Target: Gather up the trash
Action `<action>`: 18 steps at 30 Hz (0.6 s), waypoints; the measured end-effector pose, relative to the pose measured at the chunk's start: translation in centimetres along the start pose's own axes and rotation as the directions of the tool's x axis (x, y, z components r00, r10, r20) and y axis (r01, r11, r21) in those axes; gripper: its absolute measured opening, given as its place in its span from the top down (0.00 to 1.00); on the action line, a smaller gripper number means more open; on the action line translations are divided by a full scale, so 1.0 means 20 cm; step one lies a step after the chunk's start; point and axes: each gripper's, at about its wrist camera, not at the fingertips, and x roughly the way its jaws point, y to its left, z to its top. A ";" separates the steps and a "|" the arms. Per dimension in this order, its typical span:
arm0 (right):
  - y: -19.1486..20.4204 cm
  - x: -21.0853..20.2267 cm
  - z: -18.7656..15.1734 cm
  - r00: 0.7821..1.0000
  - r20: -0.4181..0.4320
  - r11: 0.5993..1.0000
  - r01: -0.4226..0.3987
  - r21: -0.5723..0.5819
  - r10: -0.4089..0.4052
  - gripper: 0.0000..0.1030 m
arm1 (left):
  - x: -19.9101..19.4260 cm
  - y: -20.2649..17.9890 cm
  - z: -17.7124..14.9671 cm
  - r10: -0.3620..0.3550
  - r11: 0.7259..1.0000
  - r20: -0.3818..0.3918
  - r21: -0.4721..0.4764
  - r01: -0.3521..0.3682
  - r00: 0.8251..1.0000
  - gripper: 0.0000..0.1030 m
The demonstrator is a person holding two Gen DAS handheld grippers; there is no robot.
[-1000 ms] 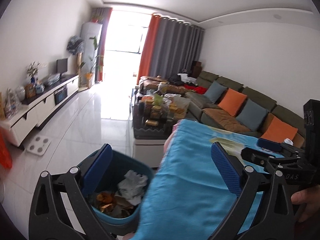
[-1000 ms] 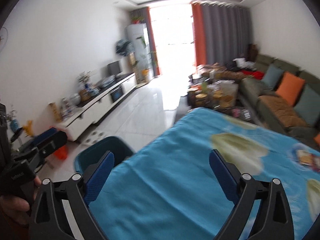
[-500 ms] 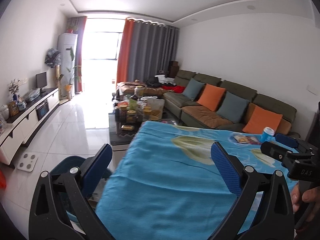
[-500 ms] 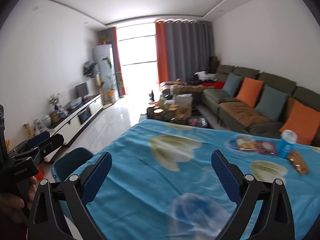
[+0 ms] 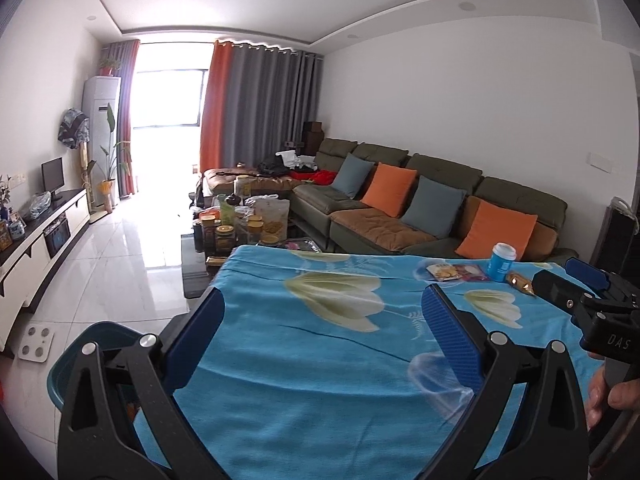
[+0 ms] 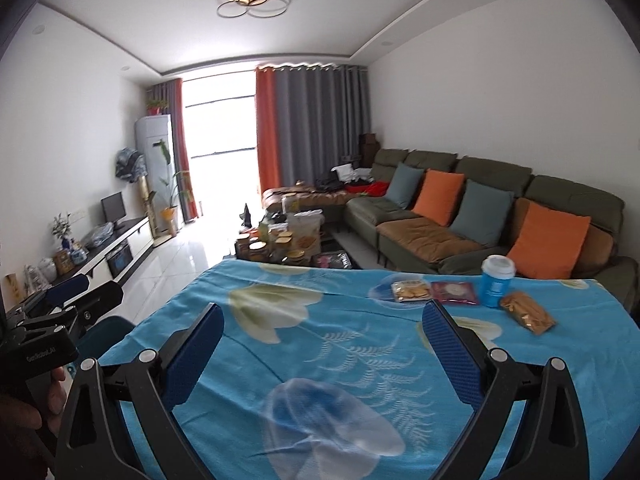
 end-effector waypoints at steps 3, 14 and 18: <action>-0.02 -0.05 -0.02 0.999 0.032 0.999 0.041 -0.004 -0.041 0.07 | 0.00 -0.05 -0.01 -0.021 1.000 0.022 0.012 0.021 1.000 0.06; 0.01 -0.17 -0.15 0.989 0.092 0.993 0.113 -0.015 -0.111 0.07 | -0.06 -0.20 -0.11 -0.092 0.995 0.068 0.053 0.088 0.993 0.06; 0.05 -0.21 -0.22 0.990 0.100 0.995 0.101 -0.003 -0.101 0.07 | -0.09 -0.22 -0.17 -0.099 0.994 0.079 0.061 0.095 0.992 0.06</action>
